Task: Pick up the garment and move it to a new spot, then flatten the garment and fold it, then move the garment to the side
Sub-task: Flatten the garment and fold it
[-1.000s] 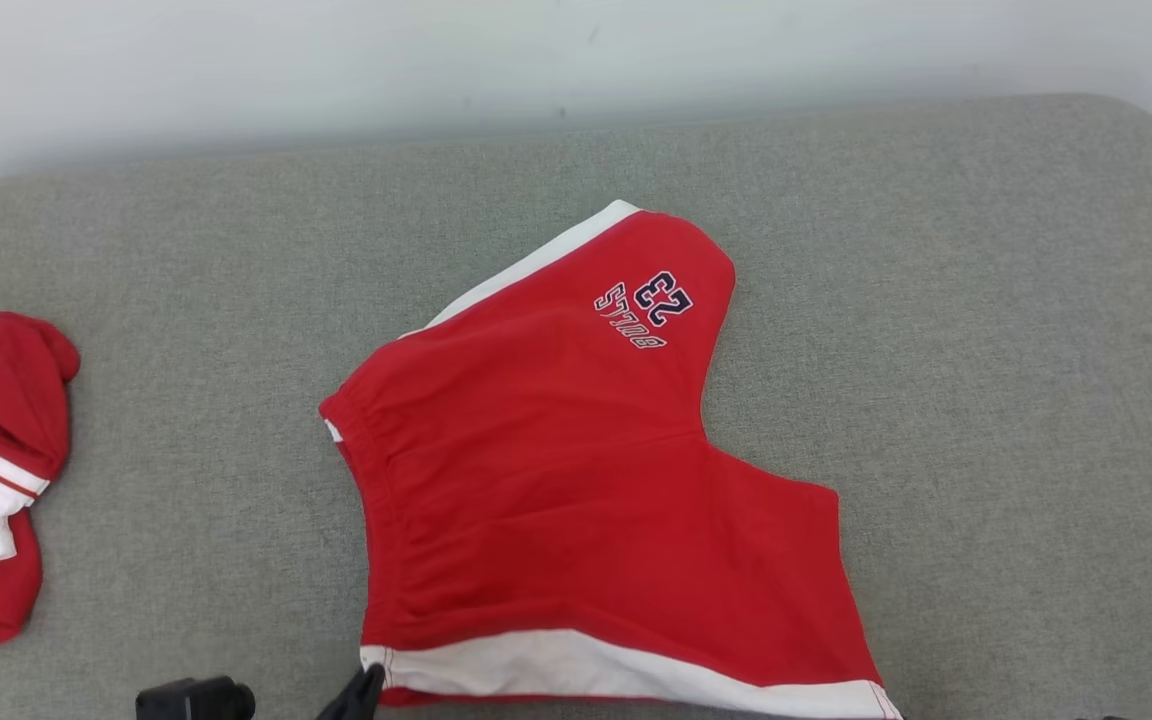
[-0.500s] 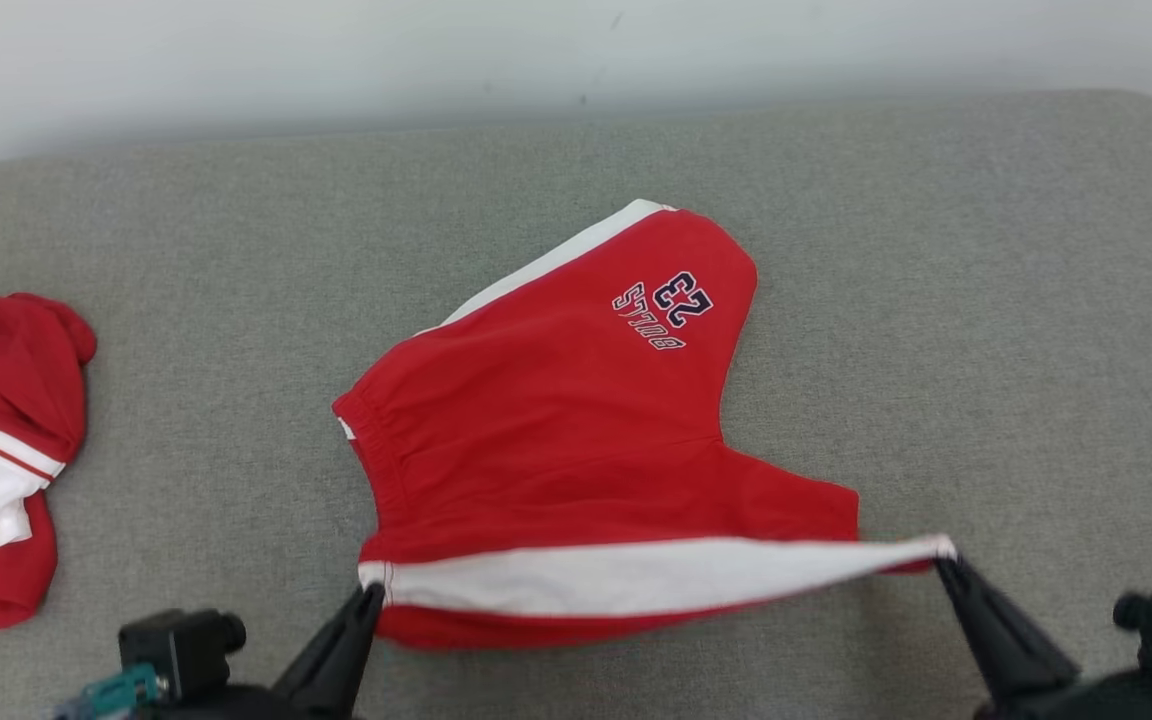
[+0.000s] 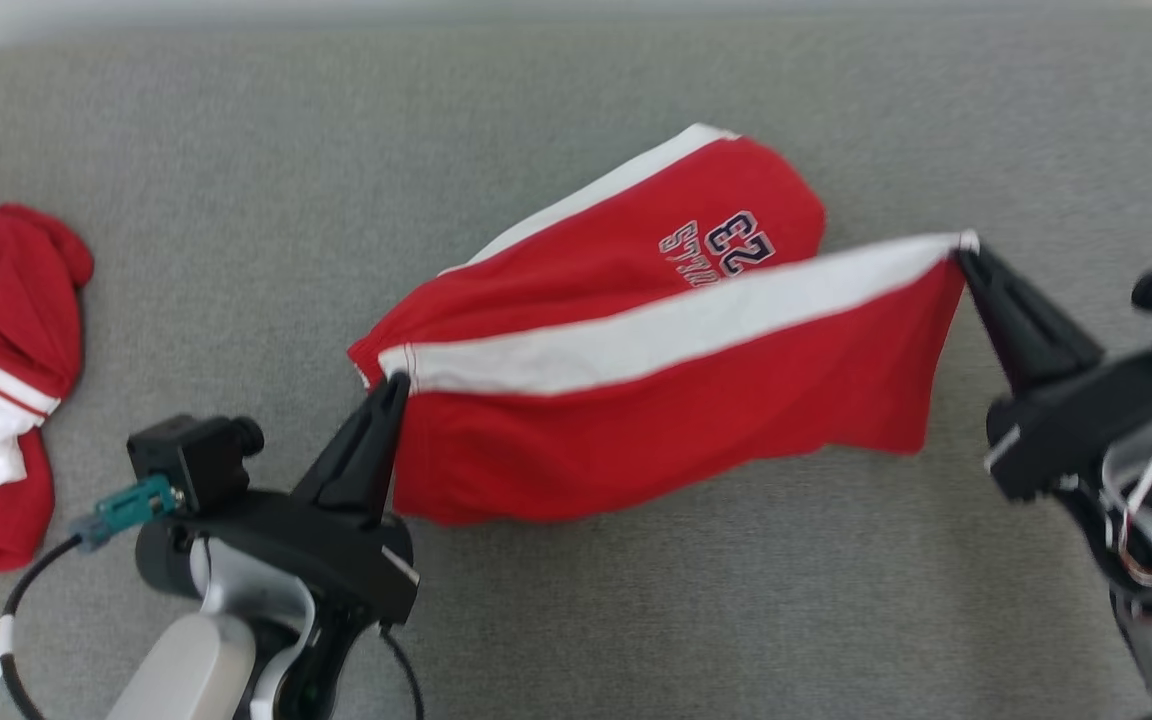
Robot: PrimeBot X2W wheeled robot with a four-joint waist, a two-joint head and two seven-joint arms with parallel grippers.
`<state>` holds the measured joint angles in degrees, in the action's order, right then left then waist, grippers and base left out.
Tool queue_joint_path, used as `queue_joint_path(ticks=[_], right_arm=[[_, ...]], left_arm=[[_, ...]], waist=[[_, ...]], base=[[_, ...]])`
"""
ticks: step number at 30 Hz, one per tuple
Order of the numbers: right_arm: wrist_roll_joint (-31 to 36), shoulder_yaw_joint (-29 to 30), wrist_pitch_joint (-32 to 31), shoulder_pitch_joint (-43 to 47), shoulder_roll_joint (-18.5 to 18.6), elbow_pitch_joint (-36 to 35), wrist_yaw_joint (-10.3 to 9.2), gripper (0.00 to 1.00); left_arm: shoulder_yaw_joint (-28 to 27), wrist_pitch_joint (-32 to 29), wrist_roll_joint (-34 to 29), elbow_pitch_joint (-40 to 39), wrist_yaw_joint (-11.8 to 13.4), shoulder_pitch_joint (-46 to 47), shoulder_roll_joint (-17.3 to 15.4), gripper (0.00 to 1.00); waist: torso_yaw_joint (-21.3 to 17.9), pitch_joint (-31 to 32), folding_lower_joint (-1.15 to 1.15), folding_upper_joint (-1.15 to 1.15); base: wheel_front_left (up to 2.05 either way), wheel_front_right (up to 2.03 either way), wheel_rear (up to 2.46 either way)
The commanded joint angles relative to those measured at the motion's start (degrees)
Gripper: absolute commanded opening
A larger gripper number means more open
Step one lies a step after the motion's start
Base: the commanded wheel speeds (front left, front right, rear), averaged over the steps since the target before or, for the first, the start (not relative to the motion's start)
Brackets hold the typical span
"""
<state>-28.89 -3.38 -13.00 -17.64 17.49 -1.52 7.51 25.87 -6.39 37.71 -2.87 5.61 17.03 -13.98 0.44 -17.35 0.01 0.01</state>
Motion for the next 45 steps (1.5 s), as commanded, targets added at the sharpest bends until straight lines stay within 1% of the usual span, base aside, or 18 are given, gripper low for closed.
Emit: queue_joint_path(ticks=[1,5,6,8,13,18,21,27,28,29,30,31,32,37,42,45], right_arm=[[-1.0,-1.1,1.1,-4.2,1.0,2.4,-0.03,0.0],[-1.4,-4.6,3.9,-13.2,3.7,9.5,-0.04,0.0],[-2.2,-5.3,4.5,-15.2,3.9,11.5,-0.04,0.0],[-1.5,-7.7,5.9,-19.0,5.6,15.3,-0.04,0.0],[-2.5,-13.6,9.0,-27.1,7.7,24.5,-0.04,0.0],[-4.7,-18.8,12.0,-33.4,8.8,31.8,-0.04,0.0],[-6.3,-21.8,13.3,-36.0,9.1,35.5,-0.04,0.0],[-8.8,-25.5,15.2,-39.2,8.8,40.1,-0.04,0.01],[-9.2,-26.2,15.6,-39.4,8.7,40.9,-0.04,0.34],[-10.2,-26.4,16.0,-39.5,8.3,41.6,-0.04,0.61],[-11.1,-26.7,16.3,-39.4,7.9,42.1,-0.04,1.0],[-11.6,-27.1,16.9,-39.2,7.8,42.5,-0.04,1.0],[-12.3,-27.2,17.7,-38.8,7.6,42.8,-0.04,1.0],[-14.0,-27.0,22.8,-35.8,5.8,44.7,-0.04,1.0],[-13.6,-25.9,26.9,-31.4,4.7,44.7,-0.04,1.0],[-12.4,-23.6,28.0,-28.4,3.8,43.8,-0.04,1.0]], left_arm=[[-0.5,1.4,0.1,1.3,-0.5,2.3,1.0,0.0],[-0.4,3.6,0.1,5.1,-1.5,6.3,3.3,0.0],[-0.4,4.3,-0.1,6.0,-1.6,7.0,3.8,0.0],[-0.2,5.3,0.0,7.7,-2.2,8.3,4.9,0.0],[0.0,8.1,0.7,11.2,-3.3,11.1,7.1,0.0],[0.8,9.7,1.3,14.6,-4.5,13.6,8.6,0.0],[1.4,10.6,1.5,16.3,-4.7,14.7,9.2,0.0],[2.2,11.7,1.9,18.3,-5.7,15.8,9.8,0.0],[2.6,11.8,2.0,18.7,-6.1,15.8,9.9,0.27],[2.7,12.2,2.0,19.0,-6.0,15.9,9.9,0.53],[2.4,12.6,1.9,19.1,-5.7,15.9,9.9,0.97],[2.5,12.8,1.9,19.4,-5.7,15.7,9.9,1.0],[2.4,13.1,2.0,19.5,-5.7,15.4,9.9,1.0],[1.0,15.2,1.0,18.5,-3.5,13.3,8.6,1.0],[0.4,17.6,-2.0,16.2,-0.3,11.1,6.4,1.0],[0.5,18.3,-4.2,15.1,1.7,10.0,5.0,1.0]], waist=[[3.4,-4.8,-0.01,-0.01],[5.6,-7.4,-0.01,-0.01],[6.1,-7.8,-0.01,-0.01],[7.2,-8.7,-0.01,-0.01],[9.2,-10.3,-0.01,-0.01],[10.8,-11.6,-0.01,-0.01],[11.2,-12.1,-0.01,-0.01],[11.3,-12.2,-0.01,-0.01],[11.2,-12.0,-0.01,-0.01],[11.1,-11.7,-0.01,-0.01],[11.0,-11.5,-0.01,-0.01],[10.9,-11.1,-0.01,-0.01],[10.6,-10.7,-0.01,-0.01],[9.1,-8.4,-0.01,-0.01],[7.3,-5.8,-0.01,-0.01],[6.1,-4.3,-0.01,-0.01]], base=[[0.0,0.0,0.0],[0.0,0.0,0.0],[0.0,0.0,0.0],[0.0,0.0,0.0],[0.0,0.0,0.0],[0.0,0.0,0.0],[0.0,0.0,0.0],[0.0,0.0,0.0],[0.0,0.0,0.0],[0.0,0.0,0.0],[0.0,0.0,0.0],[0.0,0.0,0.0],[0.0,0.0,0.0],[0.0,0.0,0.0],[0.0,0.0,0.0],[0.0,0.0,0.0]])
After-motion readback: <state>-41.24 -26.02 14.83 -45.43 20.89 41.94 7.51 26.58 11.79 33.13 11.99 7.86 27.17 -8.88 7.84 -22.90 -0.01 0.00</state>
